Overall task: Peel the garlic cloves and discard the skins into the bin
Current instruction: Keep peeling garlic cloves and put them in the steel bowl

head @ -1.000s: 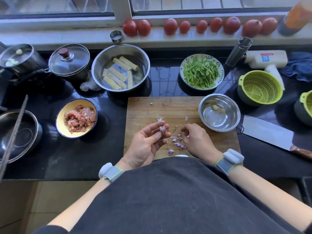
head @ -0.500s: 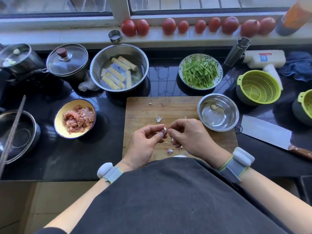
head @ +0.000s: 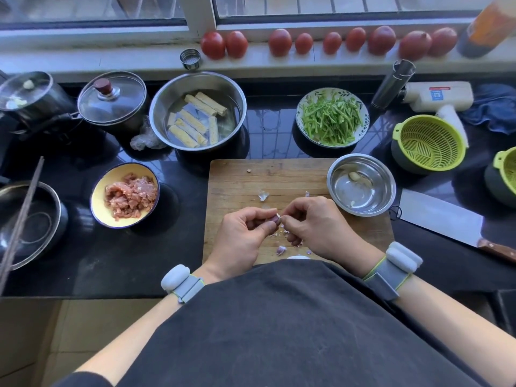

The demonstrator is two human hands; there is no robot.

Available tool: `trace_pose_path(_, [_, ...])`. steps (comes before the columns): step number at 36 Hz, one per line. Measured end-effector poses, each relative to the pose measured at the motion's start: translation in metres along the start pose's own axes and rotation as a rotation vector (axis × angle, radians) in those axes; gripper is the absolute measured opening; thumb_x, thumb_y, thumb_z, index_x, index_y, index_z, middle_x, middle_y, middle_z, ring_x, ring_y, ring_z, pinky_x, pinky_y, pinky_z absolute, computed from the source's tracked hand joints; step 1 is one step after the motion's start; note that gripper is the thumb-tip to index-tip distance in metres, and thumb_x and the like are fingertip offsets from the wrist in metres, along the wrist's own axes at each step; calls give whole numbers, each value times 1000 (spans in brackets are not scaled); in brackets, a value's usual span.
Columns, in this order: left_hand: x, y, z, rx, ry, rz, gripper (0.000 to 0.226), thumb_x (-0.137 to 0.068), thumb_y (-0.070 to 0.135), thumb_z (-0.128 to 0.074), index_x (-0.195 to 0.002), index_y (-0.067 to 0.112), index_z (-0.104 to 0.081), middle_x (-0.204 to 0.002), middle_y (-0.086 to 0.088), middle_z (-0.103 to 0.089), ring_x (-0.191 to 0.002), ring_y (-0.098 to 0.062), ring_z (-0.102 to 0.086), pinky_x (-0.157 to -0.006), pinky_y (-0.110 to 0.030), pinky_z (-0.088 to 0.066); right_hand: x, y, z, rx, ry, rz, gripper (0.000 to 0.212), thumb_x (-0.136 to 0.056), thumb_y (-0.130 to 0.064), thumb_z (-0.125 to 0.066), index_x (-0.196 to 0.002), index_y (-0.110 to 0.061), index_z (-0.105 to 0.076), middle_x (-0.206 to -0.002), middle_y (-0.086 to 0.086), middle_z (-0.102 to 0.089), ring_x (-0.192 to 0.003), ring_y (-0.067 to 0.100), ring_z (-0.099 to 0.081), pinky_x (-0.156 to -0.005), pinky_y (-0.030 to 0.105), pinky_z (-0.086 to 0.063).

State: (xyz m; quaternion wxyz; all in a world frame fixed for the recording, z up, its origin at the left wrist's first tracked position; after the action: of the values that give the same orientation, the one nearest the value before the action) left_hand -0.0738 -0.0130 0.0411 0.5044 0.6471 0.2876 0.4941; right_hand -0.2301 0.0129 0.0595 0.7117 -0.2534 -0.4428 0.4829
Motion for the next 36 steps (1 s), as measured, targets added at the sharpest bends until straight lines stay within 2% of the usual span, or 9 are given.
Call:
trace_pose_path(6, [1, 7, -6, 86, -6, -4, 20, -87, -3, -72, -101, 12, -76, -88, -4, -78, -79, -13, -72, -78, -24, -57, 4, -2, -2, -50, -9, 12, 14, -91, -10, -67, -79, -9, -72, -57, 2, -69, -49, 12, -67, -53, 20, -52])
trace_pose_path(9, [-2, 10, -5, 121, 50, -7, 17, -89, 2, -71, -104, 9, -75, -85, -9, -76, -73, -14, -67, -72, -25, -55, 7, -1, -6, -171, -28, -28, 15, -94, -9, -66, -81, -10, -74, -64, 8, -71, -57, 23, -70, -60, 34, -61])
trace_pose_path(11, [-3, 7, -4, 164, 52, 18, 17, -92, 1, -68, -107, 4, -73, -85, -13, -75, -74, -18, -68, -75, -31, -57, 6, 0, 0, -247, 27, -62, 14, -93, -6, -66, -82, -11, -74, -67, 10, -71, -61, 27, -71, -67, 46, -64])
trace_pose_path(13, [-2, 3, -5, 222, 24, 63, 17, -93, -1, -64, -108, 3, -72, -87, -14, -74, -76, -19, -69, -77, -32, -58, 4, 0, 7, -269, 66, -60, 13, -93, -6, -66, -83, -11, -73, -68, 11, -71, -64, 31, -73, -69, 50, -63])
trace_pose_path(17, [-2, -1, -5, 245, 10, 93, 20, -94, -5, -61, -106, 5, -72, -91, -15, -75, -81, -22, -70, -80, -29, -59, 4, -6, 7, -230, 28, -46, 12, -92, -7, -67, -85, -13, -74, -67, 10, -73, -65, 31, -73, -70, 46, -64])
trace_pose_path(21, [-2, 2, -3, 204, 27, 69, 18, -92, -5, -64, -107, 2, -72, -97, -20, -75, -83, -25, -70, -84, -33, -59, 4, -8, 7, -140, 14, -44, 12, -93, -10, -69, -83, -17, -73, -67, 7, -73, -63, 24, -73, -67, 38, -64])
trace_pose_path(23, [-2, 3, -1, 150, 29, 46, 18, -92, -3, -66, -107, 3, -72, -96, -16, -76, -84, -25, -72, -83, -33, -59, 5, -9, 8, -119, 8, -38, 14, -93, -11, -68, -82, -18, -72, -65, 8, -73, -61, 23, -73, -64, 36, -64])
trace_pose_path(31, [1, 9, 0, 6, 19, 6, 19, -89, 0, -71, -108, 4, -74, -90, -9, -78, -82, -19, -74, -80, -27, -59, 5, -10, 10, -49, -32, -38, 16, -94, -12, -68, -79, -15, -73, -64, 7, -72, -56, 19, -71, -63, 34, -63])
trace_pose_path(36, [1, 10, -1, -49, -24, 23, 18, -89, 1, -71, -107, 5, -75, -90, -8, -78, -81, -19, -74, -79, -27, -59, 6, -9, 10, -17, -82, -44, 14, -94, -16, -69, -81, -15, -73, -64, 7, -72, -59, 22, -72, -67, 43, -64])
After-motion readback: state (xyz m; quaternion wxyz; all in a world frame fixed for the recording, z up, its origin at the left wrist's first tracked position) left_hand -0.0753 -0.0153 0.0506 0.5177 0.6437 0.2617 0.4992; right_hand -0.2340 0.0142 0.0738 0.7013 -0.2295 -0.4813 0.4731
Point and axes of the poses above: each hand's wrist, its own x-axis away from the middle knuckle, its own z-axis out of the back of the hand, y = z × x, the point moved 6 cm from there along -x, towards the middle knuckle
